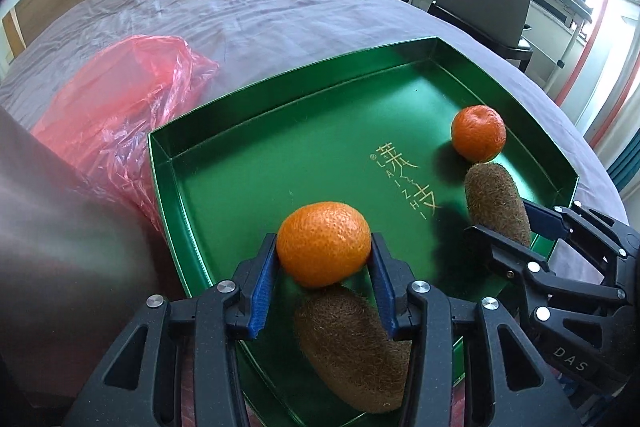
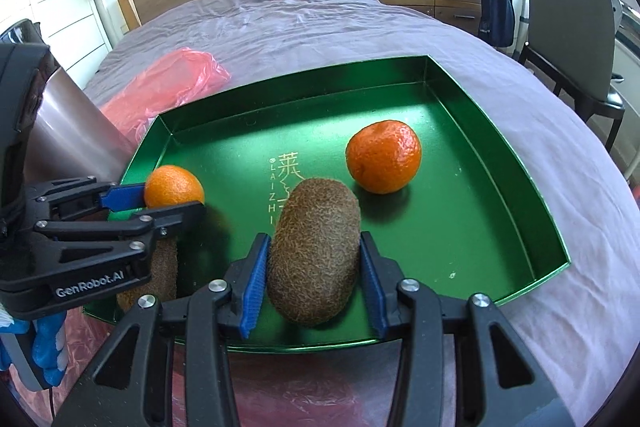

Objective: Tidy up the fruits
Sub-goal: 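Release the tangerine with the left tool while the right releases the kiwi, then withdraw both open tools from the tray toward the fruits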

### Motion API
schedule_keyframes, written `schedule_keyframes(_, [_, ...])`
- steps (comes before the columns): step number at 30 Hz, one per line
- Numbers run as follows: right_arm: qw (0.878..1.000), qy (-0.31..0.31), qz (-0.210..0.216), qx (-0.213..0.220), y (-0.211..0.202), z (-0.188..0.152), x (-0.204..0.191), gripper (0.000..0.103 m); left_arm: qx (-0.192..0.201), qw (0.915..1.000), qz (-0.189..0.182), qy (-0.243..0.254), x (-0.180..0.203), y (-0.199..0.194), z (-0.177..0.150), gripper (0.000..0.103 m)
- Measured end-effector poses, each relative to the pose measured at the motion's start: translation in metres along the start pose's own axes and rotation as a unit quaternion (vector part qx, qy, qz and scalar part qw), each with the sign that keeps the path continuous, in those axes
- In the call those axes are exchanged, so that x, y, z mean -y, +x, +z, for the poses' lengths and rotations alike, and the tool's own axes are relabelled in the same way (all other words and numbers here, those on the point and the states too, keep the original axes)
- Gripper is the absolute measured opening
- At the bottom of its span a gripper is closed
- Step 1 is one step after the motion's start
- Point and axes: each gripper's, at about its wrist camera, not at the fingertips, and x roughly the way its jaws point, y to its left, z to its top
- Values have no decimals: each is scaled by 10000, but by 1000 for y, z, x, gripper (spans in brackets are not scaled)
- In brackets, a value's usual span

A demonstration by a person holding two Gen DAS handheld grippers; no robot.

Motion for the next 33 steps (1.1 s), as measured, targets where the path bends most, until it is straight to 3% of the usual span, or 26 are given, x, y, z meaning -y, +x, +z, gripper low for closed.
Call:
schedule_keyframes(7, [9999,-46,-90,12,0,0,-3,90,-68,9999,34,84,3,0,-1,40])
schedule_keyframes(9, [9999,-58,-127,-8,0,0,-4,92,-51,9999,51,150,5,-3,0,45])
schedule_keyframes(11, [9999,-36,-140,-8,-2,0,-6,103,43,9995,156,259,10,-10,-1,48])
schedule_keyframes(15, [9997,-25,-248,54,-11,2,-7,103,192,9983,369,407,16,-24,0,52])
schedule_keyframes(26, [9982,124,-448,374,-78,-6,-6,103,389,9975,332,485,31,-83,-21,58])
schedule_keyframes(33, [9975,356,-425,433,-117,-27,-6,103,301,9981,211,488,37,-118,-46,59])
